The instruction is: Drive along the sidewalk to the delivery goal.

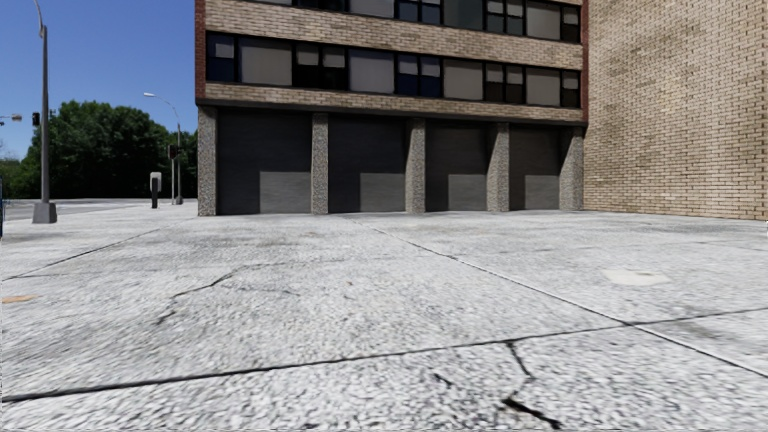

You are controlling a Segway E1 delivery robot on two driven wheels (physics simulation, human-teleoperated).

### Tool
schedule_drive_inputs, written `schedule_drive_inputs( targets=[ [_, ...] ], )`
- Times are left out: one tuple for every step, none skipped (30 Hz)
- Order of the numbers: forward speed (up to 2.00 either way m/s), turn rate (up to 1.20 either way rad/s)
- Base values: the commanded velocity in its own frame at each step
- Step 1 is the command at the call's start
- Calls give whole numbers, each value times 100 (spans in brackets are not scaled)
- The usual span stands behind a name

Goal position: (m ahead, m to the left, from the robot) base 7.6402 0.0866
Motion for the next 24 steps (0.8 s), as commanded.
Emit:
schedule_drive_inputs(
  targets=[
    [200, -27],
    [200, -27],
    [200, -27],
    [200, -27],
    [200, -27],
    [200, -27],
    [200, -27],
    [200, -27],
    [200, -26],
    [200, -26],
    [200, -25],
    [200, -20],
    [200, -7],
    [200, -7],
    [200, 0],
    [200, 0],
    [200, 0],
    [200, 0],
    [200, 0],
    [200, 0],
    [200, 0],
    [200, 0],
    [200, 0],
    [200, 0]
  ],
)
